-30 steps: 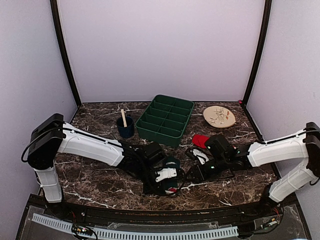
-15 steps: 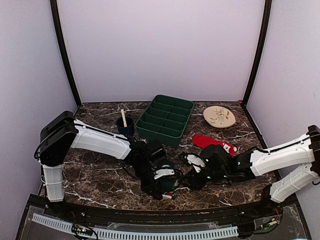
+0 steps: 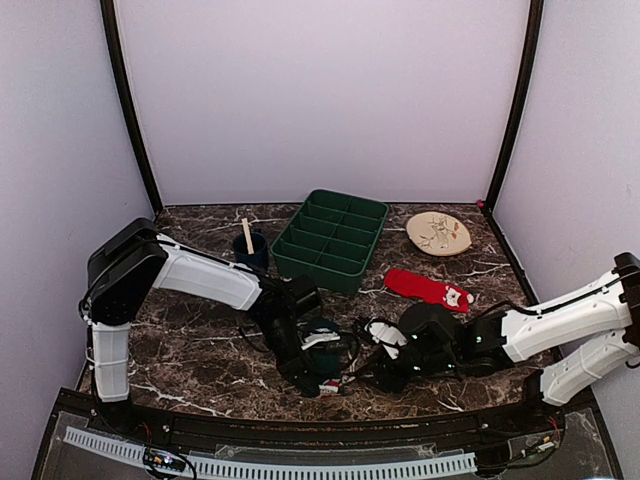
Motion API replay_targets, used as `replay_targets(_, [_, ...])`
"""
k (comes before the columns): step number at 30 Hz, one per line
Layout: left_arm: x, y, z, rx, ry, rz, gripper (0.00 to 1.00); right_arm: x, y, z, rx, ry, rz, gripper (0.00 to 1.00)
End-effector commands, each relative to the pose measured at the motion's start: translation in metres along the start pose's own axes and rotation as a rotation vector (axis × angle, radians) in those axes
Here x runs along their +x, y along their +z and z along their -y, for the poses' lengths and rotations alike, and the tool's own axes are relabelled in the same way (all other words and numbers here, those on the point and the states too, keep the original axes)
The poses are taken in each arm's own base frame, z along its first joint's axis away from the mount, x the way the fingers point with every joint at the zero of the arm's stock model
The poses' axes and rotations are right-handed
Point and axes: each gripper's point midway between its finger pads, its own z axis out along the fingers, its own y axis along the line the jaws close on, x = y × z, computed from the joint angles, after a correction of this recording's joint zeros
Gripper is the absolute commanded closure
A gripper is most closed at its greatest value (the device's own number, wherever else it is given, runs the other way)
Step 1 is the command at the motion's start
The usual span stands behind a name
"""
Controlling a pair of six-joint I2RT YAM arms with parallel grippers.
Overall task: Roll the socks
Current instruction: Roll the sock at the center of the board.
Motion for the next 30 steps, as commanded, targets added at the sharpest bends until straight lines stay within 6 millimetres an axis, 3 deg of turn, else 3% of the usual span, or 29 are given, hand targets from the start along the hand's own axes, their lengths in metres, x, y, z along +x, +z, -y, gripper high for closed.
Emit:
replay_targets(1, [0.006, -0.001, 0.003, 0.058, -0.051, -0.015, 1.00, -0.011, 0.004, -0.015, -0.022, -0.062, 0.038, 0.55])
replay_targets(17, [0.016, 0.001, -0.001, 0.107, -0.102, -0.006, 1.00, -0.016, 0.030, -0.051, -0.054, -0.255, 0.022, 0.50])
replay_targets(30, [0.016, -0.001, -0.003, 0.138, -0.120, 0.015, 1.00, -0.014, 0.044, -0.059, -0.072, -0.354, -0.006, 0.46])
